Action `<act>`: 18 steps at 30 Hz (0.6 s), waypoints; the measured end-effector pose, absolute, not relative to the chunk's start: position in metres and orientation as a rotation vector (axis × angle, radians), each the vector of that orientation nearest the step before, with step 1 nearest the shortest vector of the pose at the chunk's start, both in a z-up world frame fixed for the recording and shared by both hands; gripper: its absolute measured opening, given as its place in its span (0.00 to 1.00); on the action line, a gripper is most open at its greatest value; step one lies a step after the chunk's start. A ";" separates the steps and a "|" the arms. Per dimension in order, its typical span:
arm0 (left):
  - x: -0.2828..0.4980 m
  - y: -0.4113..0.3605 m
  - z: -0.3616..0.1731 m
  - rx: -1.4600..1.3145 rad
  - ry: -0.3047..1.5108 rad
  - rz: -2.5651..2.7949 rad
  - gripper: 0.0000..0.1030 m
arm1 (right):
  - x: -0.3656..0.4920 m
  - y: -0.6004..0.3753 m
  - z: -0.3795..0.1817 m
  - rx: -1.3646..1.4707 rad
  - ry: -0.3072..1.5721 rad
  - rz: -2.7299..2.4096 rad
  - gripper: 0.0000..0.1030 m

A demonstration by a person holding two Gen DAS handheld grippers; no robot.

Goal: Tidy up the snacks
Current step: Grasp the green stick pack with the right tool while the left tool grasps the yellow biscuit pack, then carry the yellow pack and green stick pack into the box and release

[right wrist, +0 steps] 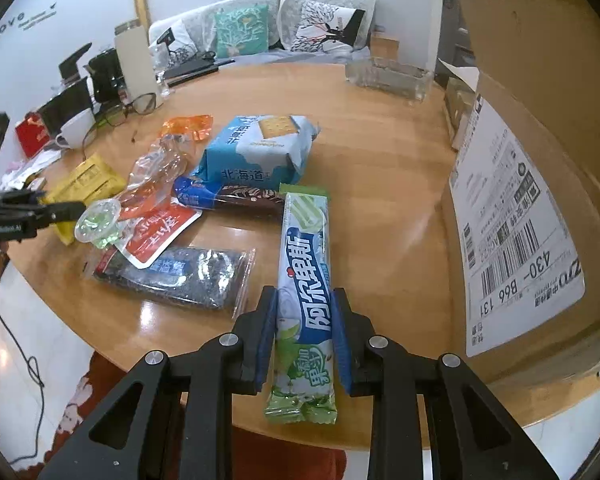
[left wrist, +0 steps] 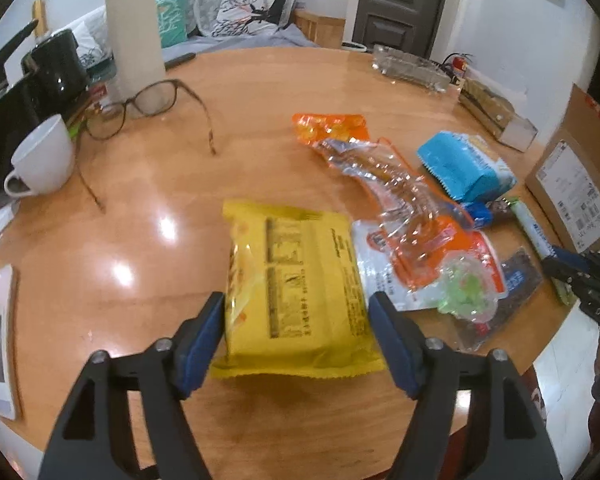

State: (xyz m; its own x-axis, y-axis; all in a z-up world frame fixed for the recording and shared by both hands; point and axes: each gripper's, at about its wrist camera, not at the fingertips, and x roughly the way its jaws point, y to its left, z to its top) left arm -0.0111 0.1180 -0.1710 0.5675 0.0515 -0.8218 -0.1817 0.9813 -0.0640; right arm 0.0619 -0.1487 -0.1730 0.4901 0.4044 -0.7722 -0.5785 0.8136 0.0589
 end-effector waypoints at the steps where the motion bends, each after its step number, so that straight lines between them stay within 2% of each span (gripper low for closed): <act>1: -0.011 0.117 -0.173 -0.137 0.958 0.144 0.69 | 0.063 -0.149 -0.173 -0.215 0.878 0.602 0.23; 6: -0.010 0.115 -0.175 -0.109 0.942 0.179 0.69 | 0.065 -0.149 -0.174 -0.209 0.888 0.603 0.23; 10: -0.007 0.114 -0.175 -0.090 0.936 0.199 0.64 | 0.068 -0.147 -0.174 -0.203 0.880 0.598 0.23; 18: -0.014 0.119 -0.165 -0.086 0.911 0.205 0.64 | 0.069 -0.141 -0.175 -0.187 0.833 0.568 0.22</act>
State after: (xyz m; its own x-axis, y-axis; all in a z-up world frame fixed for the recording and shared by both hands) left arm -0.0139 0.1190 -0.1651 0.5947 0.1396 -0.7917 -0.2125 0.9771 0.0127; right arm 0.0685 -0.1410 -0.1748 0.5345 0.4024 -0.7432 -0.5447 0.8364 0.0611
